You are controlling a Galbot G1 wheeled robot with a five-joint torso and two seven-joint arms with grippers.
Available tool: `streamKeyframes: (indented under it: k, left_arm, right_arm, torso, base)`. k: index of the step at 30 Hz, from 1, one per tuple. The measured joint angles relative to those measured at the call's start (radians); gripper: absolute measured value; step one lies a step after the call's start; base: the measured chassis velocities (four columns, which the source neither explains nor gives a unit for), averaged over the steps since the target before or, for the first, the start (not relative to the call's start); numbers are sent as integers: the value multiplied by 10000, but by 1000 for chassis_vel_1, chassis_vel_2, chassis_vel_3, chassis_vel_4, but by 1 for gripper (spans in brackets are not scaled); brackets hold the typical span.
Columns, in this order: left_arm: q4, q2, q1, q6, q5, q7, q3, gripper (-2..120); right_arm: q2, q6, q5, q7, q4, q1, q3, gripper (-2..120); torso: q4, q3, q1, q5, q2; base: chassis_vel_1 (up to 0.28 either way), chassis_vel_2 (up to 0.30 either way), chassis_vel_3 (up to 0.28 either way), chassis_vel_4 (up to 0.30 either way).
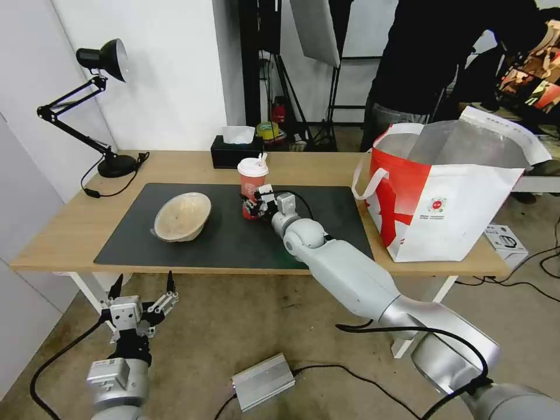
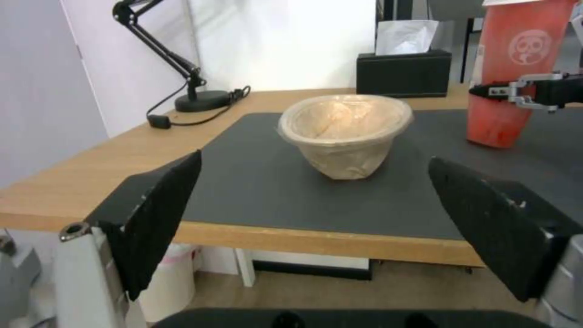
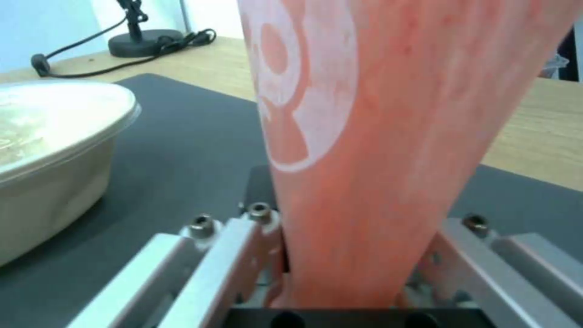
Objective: Pick up the trash from the table and place it into the takeout bag.
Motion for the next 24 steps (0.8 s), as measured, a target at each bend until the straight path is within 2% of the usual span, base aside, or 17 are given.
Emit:
streamKeyframes:
  k: [4,6,16,24]
  left_arm:
    - [0,-1,-11,0,0,-1,-7,100]
    - [0,-2,-12,0,0,-1,-11,100]
    - [-56,34,17,17,0,-2,-37,100]
    - [-143,127,74,29,-1,-3,2,100]
  right_arm:
    - [-172,0,65,28,177,-8,-22,7]
    - [-200,0,82,36,213,-9,-24,5]
    - [-634,-128,293,294,1074,9,-160,5]
    - [-1427,-667,847,582,2574,433,-343,5]
  torso:
    - [-1,0,0,0,0]
    - [0,0,0,0,0]
    - [1,0,0,1,0]
    - [0,0,0,0,0]
  base:
    - [0,0,0,0]
    - [0,0,0,0]
    - [0,0,0,0]
    - [0,0,0,0]
